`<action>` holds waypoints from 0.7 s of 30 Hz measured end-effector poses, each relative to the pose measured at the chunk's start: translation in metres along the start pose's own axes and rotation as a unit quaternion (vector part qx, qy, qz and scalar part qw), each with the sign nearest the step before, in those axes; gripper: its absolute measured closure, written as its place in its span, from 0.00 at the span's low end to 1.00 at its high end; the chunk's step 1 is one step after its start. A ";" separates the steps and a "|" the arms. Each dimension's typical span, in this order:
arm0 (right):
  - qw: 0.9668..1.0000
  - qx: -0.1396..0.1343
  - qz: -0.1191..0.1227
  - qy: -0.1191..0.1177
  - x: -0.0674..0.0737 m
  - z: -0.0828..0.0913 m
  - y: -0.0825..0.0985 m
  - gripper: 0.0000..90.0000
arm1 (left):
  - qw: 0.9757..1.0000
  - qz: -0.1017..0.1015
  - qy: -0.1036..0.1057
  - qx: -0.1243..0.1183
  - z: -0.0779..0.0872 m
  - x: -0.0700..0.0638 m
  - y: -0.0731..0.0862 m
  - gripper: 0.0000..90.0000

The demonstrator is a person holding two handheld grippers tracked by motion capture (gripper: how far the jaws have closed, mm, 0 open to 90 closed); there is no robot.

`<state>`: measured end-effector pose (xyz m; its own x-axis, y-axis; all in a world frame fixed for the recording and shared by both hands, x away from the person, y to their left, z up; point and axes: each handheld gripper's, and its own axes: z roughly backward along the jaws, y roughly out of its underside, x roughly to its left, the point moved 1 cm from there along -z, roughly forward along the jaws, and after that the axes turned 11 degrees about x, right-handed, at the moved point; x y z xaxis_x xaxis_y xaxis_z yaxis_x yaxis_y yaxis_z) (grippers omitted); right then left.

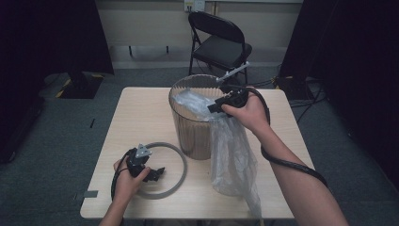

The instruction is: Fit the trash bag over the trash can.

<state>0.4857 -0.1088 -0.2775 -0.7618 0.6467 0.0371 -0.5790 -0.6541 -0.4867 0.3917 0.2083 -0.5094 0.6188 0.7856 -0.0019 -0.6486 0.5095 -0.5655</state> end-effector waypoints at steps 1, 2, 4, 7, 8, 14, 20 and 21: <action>1.000 0.020 0.007 -0.002 0.001 -0.001 0.000 0.65 | 1.000 0.000 0.000 0.000 0.000 0.000 0.000 0.00; 1.000 0.026 0.013 0.003 0.001 -0.001 0.001 0.64 | 1.000 -0.001 0.000 0.001 0.000 0.000 0.000 0.00; 1.000 0.011 0.013 0.011 0.001 0.000 0.004 0.58 | 1.000 -0.001 0.000 0.000 0.000 0.000 0.000 0.00; 0.999 -0.035 -0.011 -0.003 -0.002 0.006 0.012 0.49 | 1.000 -0.001 0.000 0.000 0.000 0.000 0.000 0.00; 0.999 -0.050 -0.017 -0.004 -0.003 0.011 0.014 0.46 | 1.000 0.000 0.000 0.001 0.000 0.000 0.000 0.00; 0.995 -0.089 -0.034 0.004 -0.008 0.043 0.030 0.35 | 1.000 -0.002 0.000 0.001 0.000 0.000 0.000 0.00; 0.995 -0.091 -0.035 0.006 -0.009 0.056 0.049 0.30 | 1.000 0.000 0.000 0.001 0.000 0.000 0.000 0.00; 0.995 -0.089 -0.035 0.000 -0.008 0.056 0.052 0.30 | 1.000 0.000 0.000 0.000 0.000 0.000 0.000 0.00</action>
<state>0.4456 -0.1705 -0.2543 -0.7214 0.6882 0.0764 -0.5698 -0.5274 -0.6302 0.3917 0.2083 -0.5094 0.6190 0.7854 -0.0013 -0.6483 0.5101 -0.5652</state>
